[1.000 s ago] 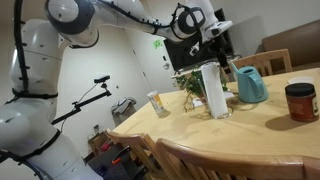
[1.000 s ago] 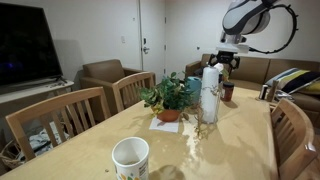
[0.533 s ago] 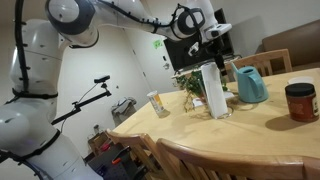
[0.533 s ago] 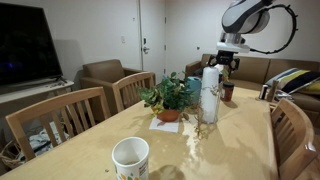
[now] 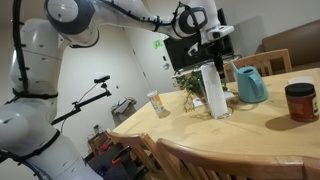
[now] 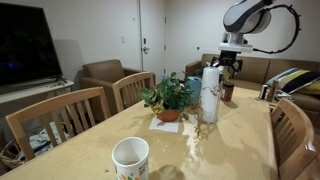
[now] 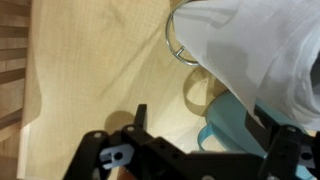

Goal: Pull the roll of the object slightly

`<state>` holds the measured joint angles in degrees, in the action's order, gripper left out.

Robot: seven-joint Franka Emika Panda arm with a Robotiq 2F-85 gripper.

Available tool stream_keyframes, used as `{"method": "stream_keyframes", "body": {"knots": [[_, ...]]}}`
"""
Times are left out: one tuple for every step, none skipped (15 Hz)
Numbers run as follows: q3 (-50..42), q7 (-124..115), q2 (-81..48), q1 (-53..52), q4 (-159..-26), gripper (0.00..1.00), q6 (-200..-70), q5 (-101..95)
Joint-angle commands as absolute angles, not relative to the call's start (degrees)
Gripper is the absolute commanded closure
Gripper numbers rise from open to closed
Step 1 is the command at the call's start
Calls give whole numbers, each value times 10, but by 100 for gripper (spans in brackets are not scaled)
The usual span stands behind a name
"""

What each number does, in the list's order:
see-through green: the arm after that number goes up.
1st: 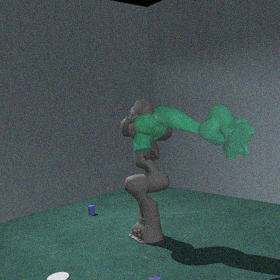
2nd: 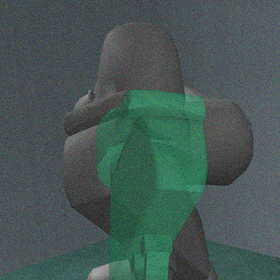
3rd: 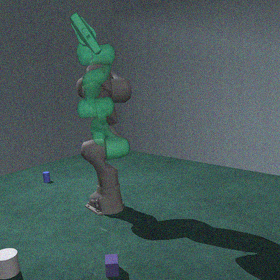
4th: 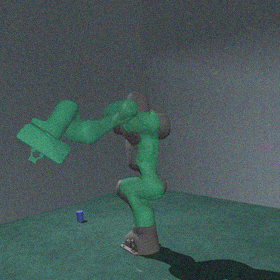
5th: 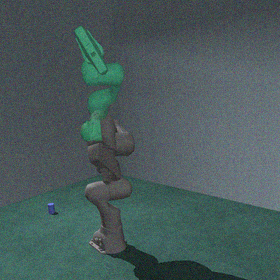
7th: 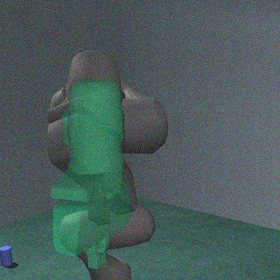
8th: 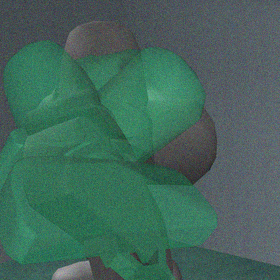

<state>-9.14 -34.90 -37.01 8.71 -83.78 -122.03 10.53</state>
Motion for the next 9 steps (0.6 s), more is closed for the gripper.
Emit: {"method": "stream_keyframes", "body": {"knots": [[-87,-336,-377,94,-817,0,-1191,120],[-86,-333,-376,95,-816,0,-1189,121],[-86,-335,-376,94,-817,0,-1187,121],[-85,-333,-375,94,-817,0,-1185,121],[-84,-332,-374,94,-817,0,-1183,122],[-83,-331,-373,94,-817,0,-1179,122],[-83,-331,-372,94,-818,0,-1178,123],[-82,-331,-371,94,-818,0,-1177,124],[-82,-333,-371,93,-818,0,-1176,123]]}}
